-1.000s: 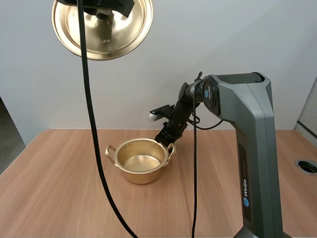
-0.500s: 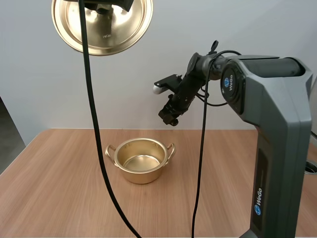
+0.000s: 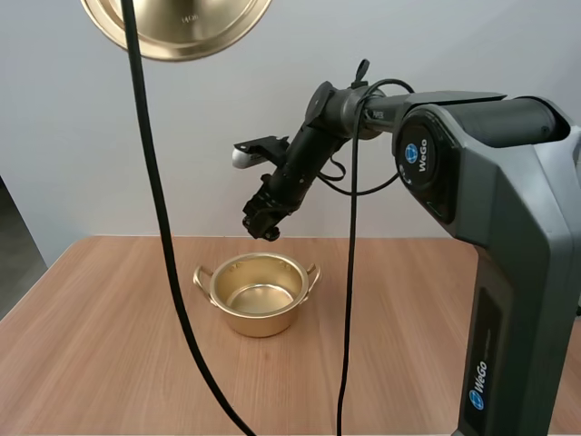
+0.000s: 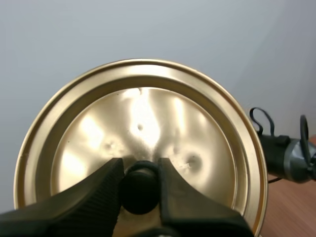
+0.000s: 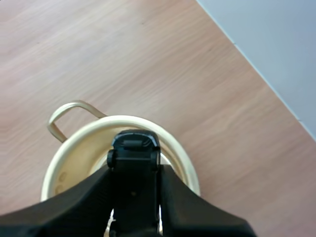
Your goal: Open the pot, put the car inside, and close it
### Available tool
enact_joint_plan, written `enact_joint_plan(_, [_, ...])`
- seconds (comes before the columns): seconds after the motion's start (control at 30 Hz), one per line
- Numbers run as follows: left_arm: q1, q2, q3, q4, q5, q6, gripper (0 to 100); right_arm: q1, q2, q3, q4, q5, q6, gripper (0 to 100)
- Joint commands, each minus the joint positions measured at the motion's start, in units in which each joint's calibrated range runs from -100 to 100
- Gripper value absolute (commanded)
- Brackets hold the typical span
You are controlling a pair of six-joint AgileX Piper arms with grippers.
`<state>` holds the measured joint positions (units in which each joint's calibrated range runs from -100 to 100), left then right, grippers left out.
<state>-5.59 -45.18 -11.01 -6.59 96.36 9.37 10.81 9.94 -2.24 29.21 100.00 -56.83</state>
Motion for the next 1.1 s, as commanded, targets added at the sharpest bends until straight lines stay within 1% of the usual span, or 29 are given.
enact_joint_plan(0.0, [0.01,-0.04,-2.41,-0.04,1.47,0.05,0,1.97,0.09,2.52,-1.34,0.00,0.65,0])
enact_joint_plan(0.13, [0.01,-0.04,-4.98,-0.04,2.66,0.05,0,3.18,0.18,7.15,-2.07,0.00,0.90,0])
enact_joint_plan(0.2, [0.01,-0.04,-5.23,-0.04,2.81,0.05,0,3.17,0.18,9.26,-2.23,0.00,0.90,0])
enact_joint_plan(0.3, [0.01,-0.04,-5.21,-0.04,3.00,-0.20,0,3.17,0.18,11.83,-4.89,0.00,0.90,0])
enact_joint_plan(0.4, [0.01,-0.04,-5.21,-0.04,3.00,-0.72,0,3.17,0.18,13.75,-4.97,0.00,0.90,0])
enact_joint_plan(0.7, [0.01,-0.04,-5.21,-2.26,3.00,-0.73,0,3.17,2.29,14.61,-4.39,0.00,0.79,0])
enact_joint_plan(0.87, [0.01,-0.04,-5.21,-2.25,3.42,-0.73,0,3.17,5.89,14.61,-3.74,0.00,0.79,0])
enact_joint_plan(1.07, [0.01,-0.04,-5.21,-2.25,3.42,-0.73,0,3.17,6.94,14.45,-3.45,0.00,0.79,0])
